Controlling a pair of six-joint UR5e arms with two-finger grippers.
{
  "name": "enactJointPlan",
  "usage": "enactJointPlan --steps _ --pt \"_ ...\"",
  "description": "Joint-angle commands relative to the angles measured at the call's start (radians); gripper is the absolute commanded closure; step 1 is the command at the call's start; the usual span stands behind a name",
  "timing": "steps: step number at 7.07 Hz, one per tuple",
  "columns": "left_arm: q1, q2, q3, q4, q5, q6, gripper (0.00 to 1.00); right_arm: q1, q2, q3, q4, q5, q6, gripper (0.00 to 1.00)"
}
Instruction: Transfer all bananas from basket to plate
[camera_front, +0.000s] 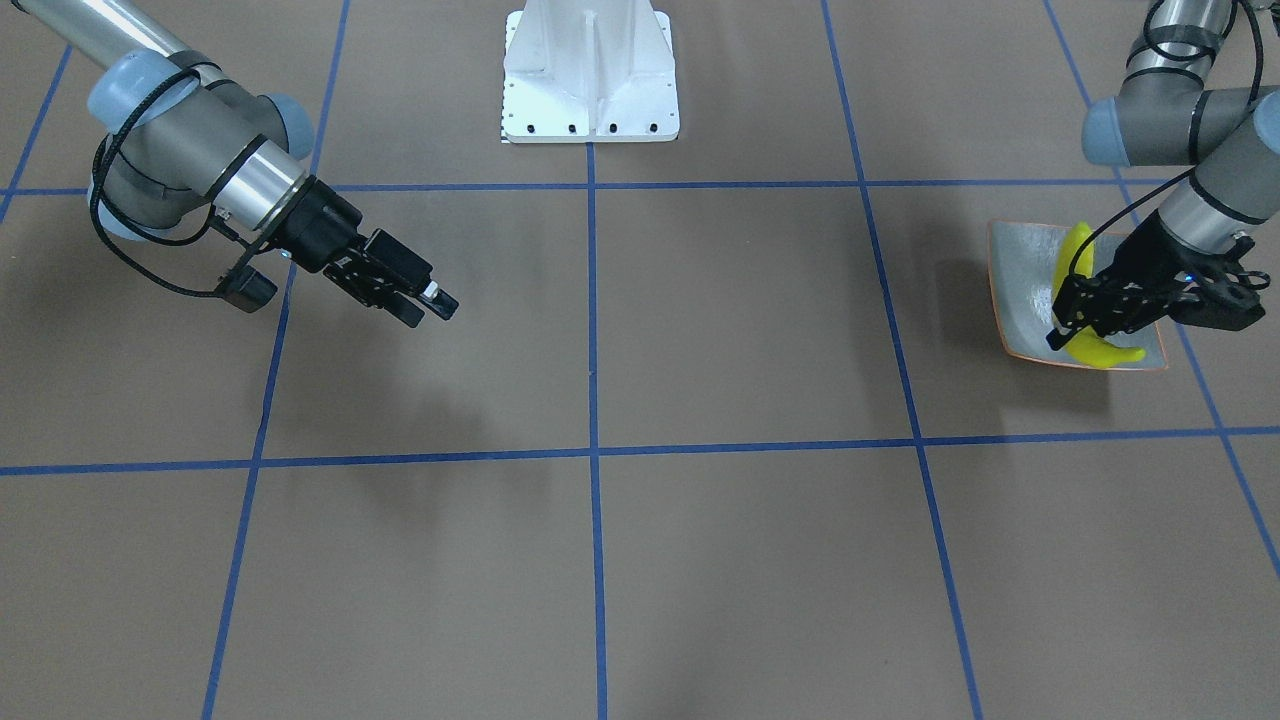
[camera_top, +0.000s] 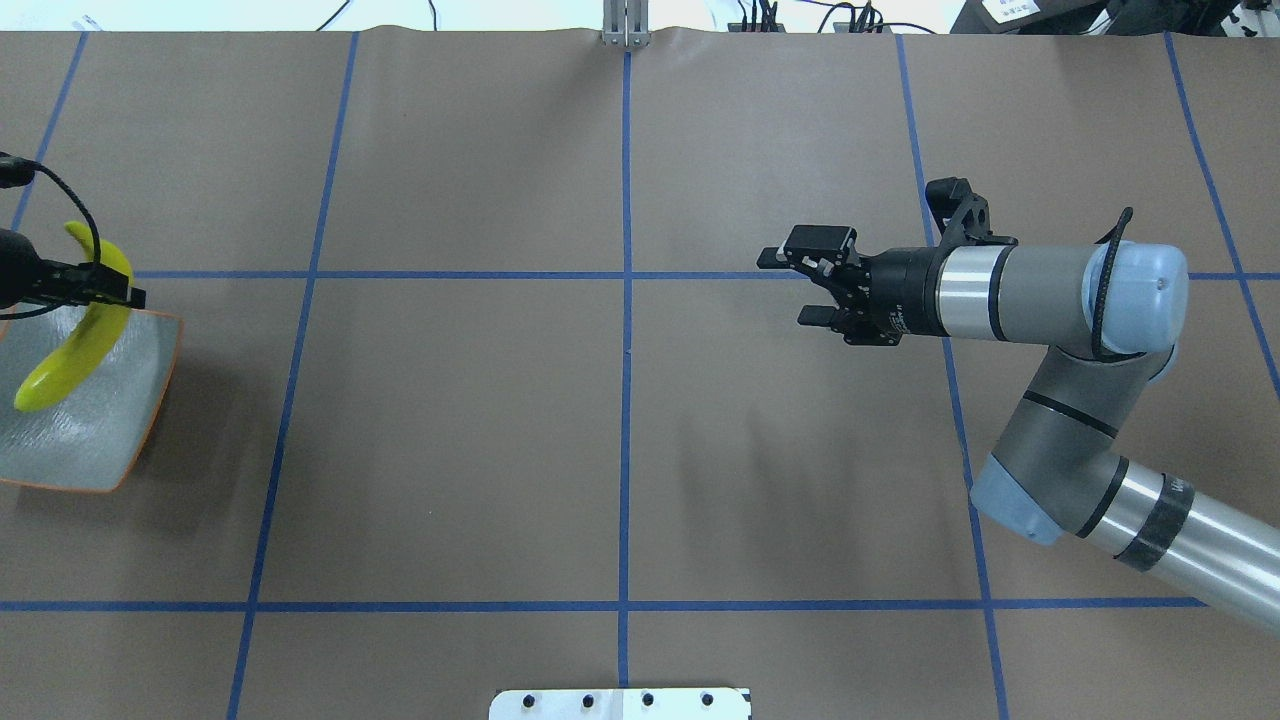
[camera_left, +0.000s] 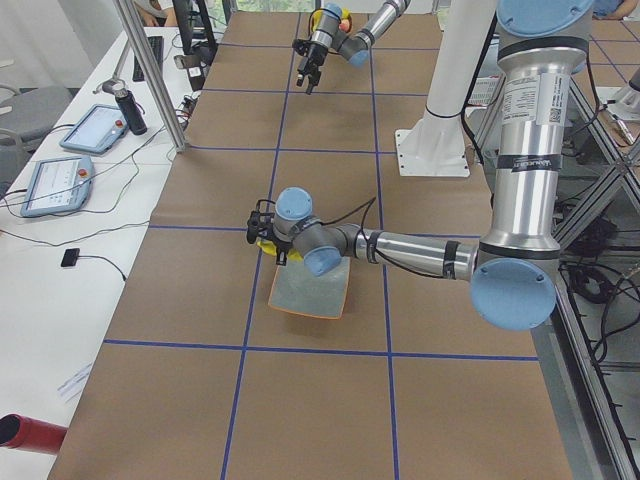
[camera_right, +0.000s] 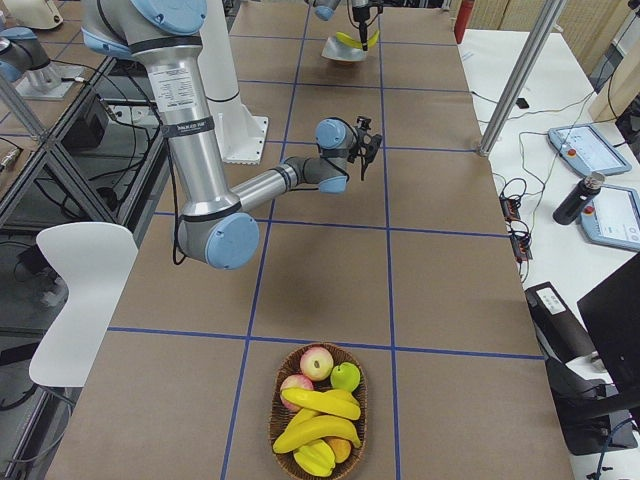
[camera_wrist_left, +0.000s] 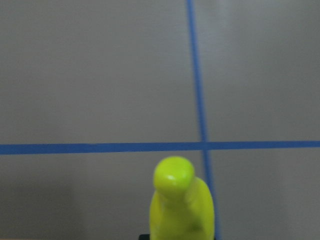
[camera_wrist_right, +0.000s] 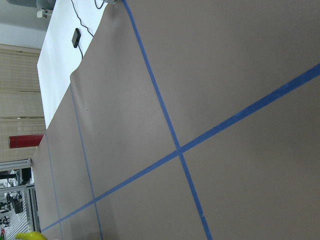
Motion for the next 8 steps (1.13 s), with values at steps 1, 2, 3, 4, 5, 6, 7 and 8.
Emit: enactJointPlan --steps 1,2,3,4,5,6,7,8 --pt "0.009 0.065 0.011 0.017 0.067 0.060 1.00 -0.001 0.000 -0.013 0.002 -0.003 0.003 0.00" --pt "0.010 0.063 0.018 0.022 0.067 0.069 1.00 -0.001 0.000 -0.011 0.002 -0.003 0.009 0.00" --pt "0.010 0.057 0.022 0.025 0.067 0.069 1.00 -0.001 0.002 -0.011 0.002 -0.003 0.009 0.00" --pt "0.012 0.056 0.023 0.031 0.067 0.069 1.00 -0.003 0.002 -0.011 0.002 -0.003 0.009 0.00" --pt "0.012 0.055 0.023 0.031 0.067 0.069 1.00 -0.003 0.002 -0.013 0.002 -0.003 0.009 0.00" --pt "0.025 0.055 0.023 0.031 0.067 0.068 1.00 -0.010 0.002 -0.013 0.001 -0.003 0.009 0.00" --pt "0.036 0.055 0.023 0.031 0.065 0.068 1.00 -0.012 0.002 -0.013 0.001 -0.003 0.009 0.00" --pt "0.059 0.055 0.025 0.031 0.067 0.066 1.00 -0.013 0.000 -0.013 0.001 -0.003 0.009 0.00"
